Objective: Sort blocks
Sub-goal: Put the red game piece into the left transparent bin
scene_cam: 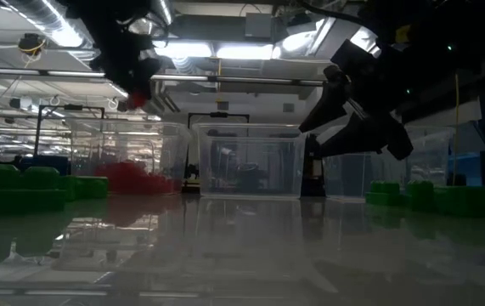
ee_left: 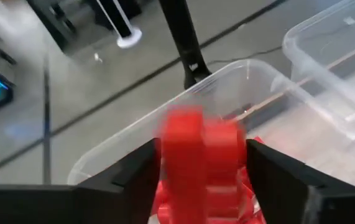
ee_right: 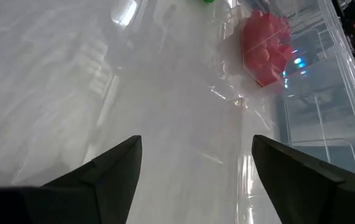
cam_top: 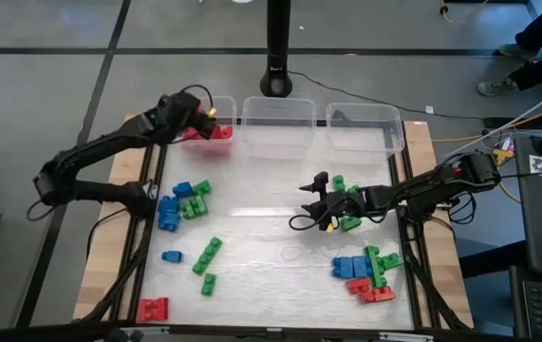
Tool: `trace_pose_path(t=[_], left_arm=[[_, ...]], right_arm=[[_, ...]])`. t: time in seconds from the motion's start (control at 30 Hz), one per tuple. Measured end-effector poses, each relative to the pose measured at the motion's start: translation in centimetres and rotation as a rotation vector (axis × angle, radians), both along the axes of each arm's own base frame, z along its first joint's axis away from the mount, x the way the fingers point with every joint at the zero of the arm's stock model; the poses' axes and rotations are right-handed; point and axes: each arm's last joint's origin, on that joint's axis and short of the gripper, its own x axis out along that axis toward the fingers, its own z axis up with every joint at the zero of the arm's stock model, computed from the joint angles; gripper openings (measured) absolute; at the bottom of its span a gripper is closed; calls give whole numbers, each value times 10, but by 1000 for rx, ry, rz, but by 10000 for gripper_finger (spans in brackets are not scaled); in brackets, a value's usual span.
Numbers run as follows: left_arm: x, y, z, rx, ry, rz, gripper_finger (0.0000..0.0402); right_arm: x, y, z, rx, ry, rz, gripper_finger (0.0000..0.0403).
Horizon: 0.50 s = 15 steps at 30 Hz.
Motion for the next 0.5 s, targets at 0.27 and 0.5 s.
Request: trace_pose_path(t=[0.27,0.5], left_arm=[[-5,1,-3,-68,-39,1,261],[0,-37,5,-102,-70,-131,256]], right_arm=[[0,0,0,1,5,1,305],[0,0,0,2,5,2,305]])
